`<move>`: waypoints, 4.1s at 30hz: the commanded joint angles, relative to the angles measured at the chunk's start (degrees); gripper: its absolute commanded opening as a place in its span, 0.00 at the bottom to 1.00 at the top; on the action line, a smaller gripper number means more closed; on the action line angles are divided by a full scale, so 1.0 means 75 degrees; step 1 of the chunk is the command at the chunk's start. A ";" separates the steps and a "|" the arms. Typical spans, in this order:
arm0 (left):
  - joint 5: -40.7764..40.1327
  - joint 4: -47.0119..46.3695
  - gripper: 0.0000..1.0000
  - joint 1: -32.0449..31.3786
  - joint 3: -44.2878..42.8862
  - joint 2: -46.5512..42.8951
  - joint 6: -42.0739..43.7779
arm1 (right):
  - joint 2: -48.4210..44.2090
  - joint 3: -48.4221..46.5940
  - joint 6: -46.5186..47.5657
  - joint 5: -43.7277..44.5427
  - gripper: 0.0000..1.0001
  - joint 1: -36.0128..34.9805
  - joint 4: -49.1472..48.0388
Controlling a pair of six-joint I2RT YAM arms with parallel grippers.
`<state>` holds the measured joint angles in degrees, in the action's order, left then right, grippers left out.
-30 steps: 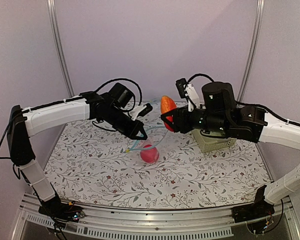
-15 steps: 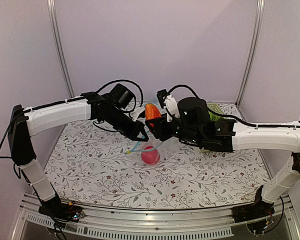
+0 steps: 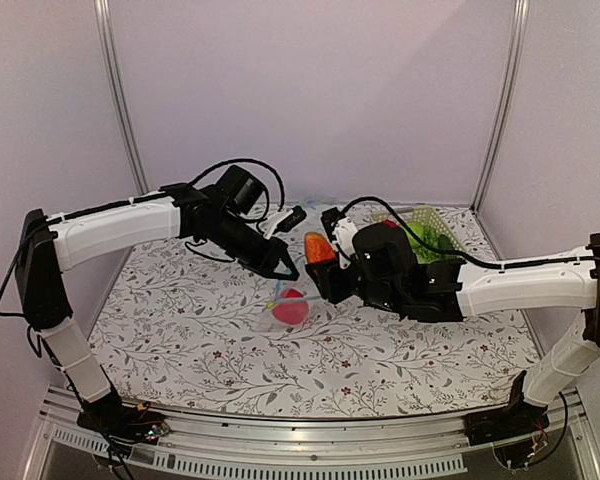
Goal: Place the food in the zip-top bag and seal the zipper
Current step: Place the fake fruit in the zipper food storage bag, then pick up the fake vegetable from the bin.
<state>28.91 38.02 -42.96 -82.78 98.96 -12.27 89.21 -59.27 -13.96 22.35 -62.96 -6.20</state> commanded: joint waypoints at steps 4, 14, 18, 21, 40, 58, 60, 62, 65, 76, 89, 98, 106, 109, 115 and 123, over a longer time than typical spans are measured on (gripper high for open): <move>0.0265 -0.0194 0.00 0.0138 0.0092 0.0087 -0.0089 | -0.0092 0.0097 0.0159 0.0359 0.61 -0.0054 0.0160; 0.0315 -0.0203 0.00 0.0150 0.0092 0.0088 -0.0099 | -0.0191 0.0015 0.0194 0.0381 0.71 -0.0055 0.0263; 0.0307 -0.0203 0.00 0.0151 0.0092 0.0098 -0.0111 | -0.0320 -0.0193 0.0151 0.0472 0.72 -0.0050 0.0628; 0.0296 -0.0195 0.00 0.0162 0.0092 0.0096 -0.0103 | -0.0495 -0.0432 -0.0072 0.0737 0.77 -0.0046 0.1280; 0.0018 -0.0137 0.00 0.0162 0.0081 0.0174 -0.0050 | -0.1264 -0.2440 -0.1305 0.0395 0.89 0.1252 0.6329; -0.0640 -0.0279 0.00 0.0162 0.0232 -0.0117 0.0023 | -0.0424 -0.2479 -0.0302 -0.0986 0.80 0.5181 0.6976; -0.0654 -0.0276 0.00 0.0162 0.0233 -0.0106 0.0033 | 0.0018 -0.2642 -0.0128 -0.1080 0.77 0.5498 0.6918; -0.0664 -0.0271 0.00 0.0169 0.0222 -0.0097 0.0047 | 0.0403 -0.2802 -0.0049 -0.1131 0.75 0.5742 0.6830; -0.0698 -0.0247 0.00 0.0173 0.0221 -0.0102 0.0075 | 0.0827 -0.3037 0.0080 -0.1180 0.72 0.6097 0.6738; -0.0702 -0.0166 0.00 0.0185 0.0174 -0.0058 0.0122 | 0.2505 -0.3747 0.0468 -0.0930 0.63 0.6553 0.6680; -0.0666 -0.0162 0.00 0.0185 0.0175 -0.0136 0.0099 | 0.3074 -0.3503 0.0496 -0.0480 0.60 0.6733 0.6648; -0.0640 -0.0169 0.00 0.0185 0.0174 -0.0113 0.0085 | 0.3520 -0.3454 0.0586 -0.0325 0.57 0.6863 0.6404; -0.0623 -0.0171 0.00 0.0185 0.0174 -0.0093 0.0085 | 0.3804 -0.3442 0.0665 -0.0176 0.53 0.6887 0.6175; -0.0605 -0.0181 0.00 0.0185 0.0174 -0.0074 0.0089 | 0.3843 -0.3442 0.0688 -0.0100 0.52 0.6897 0.6113; -0.0596 -0.0181 0.00 0.0194 0.0169 -0.0054 0.0071 | 0.3741 -0.3426 0.0693 -0.0074 0.43 0.6889 0.5963; -0.0596 -0.0173 0.00 0.0197 0.0170 -0.0052 0.0068 | 0.3638 -0.3425 0.0683 -0.0133 0.34 0.6892 0.5874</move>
<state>23.77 37.12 -42.46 -81.58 99.04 -12.08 116.55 -85.49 -8.71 20.67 -11.81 39.31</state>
